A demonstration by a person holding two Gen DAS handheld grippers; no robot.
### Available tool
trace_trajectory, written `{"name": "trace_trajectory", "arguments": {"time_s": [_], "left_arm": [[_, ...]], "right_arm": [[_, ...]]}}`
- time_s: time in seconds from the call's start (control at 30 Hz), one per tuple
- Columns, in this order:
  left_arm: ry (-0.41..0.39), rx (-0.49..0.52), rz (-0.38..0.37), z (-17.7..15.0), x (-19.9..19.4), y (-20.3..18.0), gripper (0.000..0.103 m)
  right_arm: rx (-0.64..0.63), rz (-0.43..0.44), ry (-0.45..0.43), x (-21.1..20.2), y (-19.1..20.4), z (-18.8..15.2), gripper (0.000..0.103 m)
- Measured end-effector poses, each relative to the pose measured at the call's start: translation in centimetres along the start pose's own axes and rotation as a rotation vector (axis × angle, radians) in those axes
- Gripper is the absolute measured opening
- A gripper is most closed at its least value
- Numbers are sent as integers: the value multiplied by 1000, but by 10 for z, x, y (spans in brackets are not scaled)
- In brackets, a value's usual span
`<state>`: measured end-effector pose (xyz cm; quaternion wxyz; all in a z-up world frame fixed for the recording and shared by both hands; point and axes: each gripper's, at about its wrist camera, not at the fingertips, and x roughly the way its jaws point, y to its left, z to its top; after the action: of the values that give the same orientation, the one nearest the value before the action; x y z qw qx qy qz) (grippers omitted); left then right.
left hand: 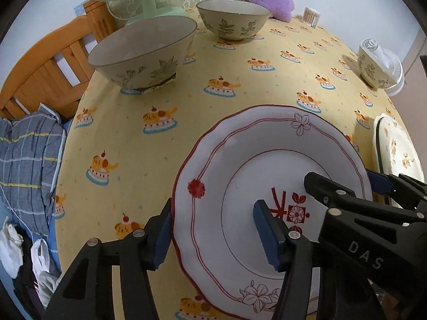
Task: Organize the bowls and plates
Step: 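Grasp the red-rimmed white plate rim with both grippers and lift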
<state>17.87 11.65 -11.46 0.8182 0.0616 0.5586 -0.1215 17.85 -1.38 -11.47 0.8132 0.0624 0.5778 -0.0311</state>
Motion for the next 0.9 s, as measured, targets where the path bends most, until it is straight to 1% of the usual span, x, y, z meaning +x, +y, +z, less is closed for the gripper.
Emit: {"name": "trace_trajectory", "arguments": {"time_s": [0.13, 0.23, 0.33, 0.47, 0.53, 0.57, 0.6, 0.63, 0.67, 0.7, 0.73, 0.8, 0.9], "left_arm": [[17, -9, 1, 0, 0, 0, 59], [21, -27, -7, 1, 0, 3, 58], [20, -32, 6, 1, 0, 1, 58], [22, -44, 5, 2, 1, 1, 58], [23, -49, -2, 1, 0, 3, 55], [21, -55, -4, 1, -1, 5, 49], [17, -72, -9, 1, -2, 9, 43], [17, -99, -22, 3, -2, 14, 42], [18, -100, -14, 5, -3, 14, 42], [19, -73, 18, 6, -2, 10, 43], [9, -56, 35, 5, -2, 7, 43], [8, -75, 32, 5, -2, 8, 44], [1, -70, 37, 3, -2, 7, 44]], "right_arm": [[1, 15, 7, -1, -2, -2, 63], [6, 30, 10, -2, -3, -1, 62], [9, 38, 11, -2, -5, -1, 61], [7, 43, 4, -2, -6, -1, 60], [3, 51, 7, -2, -7, 0, 60], [0, 61, 7, -3, -8, 0, 59], [-1, 67, 7, -3, -9, 0, 56], [-29, 57, 12, -3, -9, -1, 52], [-70, 38, 13, -3, -6, -3, 51], [-89, 27, 12, -3, -4, -5, 51], [-84, 25, 12, -4, -3, -7, 51], [-71, 26, 18, -3, -5, -6, 51], [-56, 16, 15, -4, -4, -7, 51]]}}
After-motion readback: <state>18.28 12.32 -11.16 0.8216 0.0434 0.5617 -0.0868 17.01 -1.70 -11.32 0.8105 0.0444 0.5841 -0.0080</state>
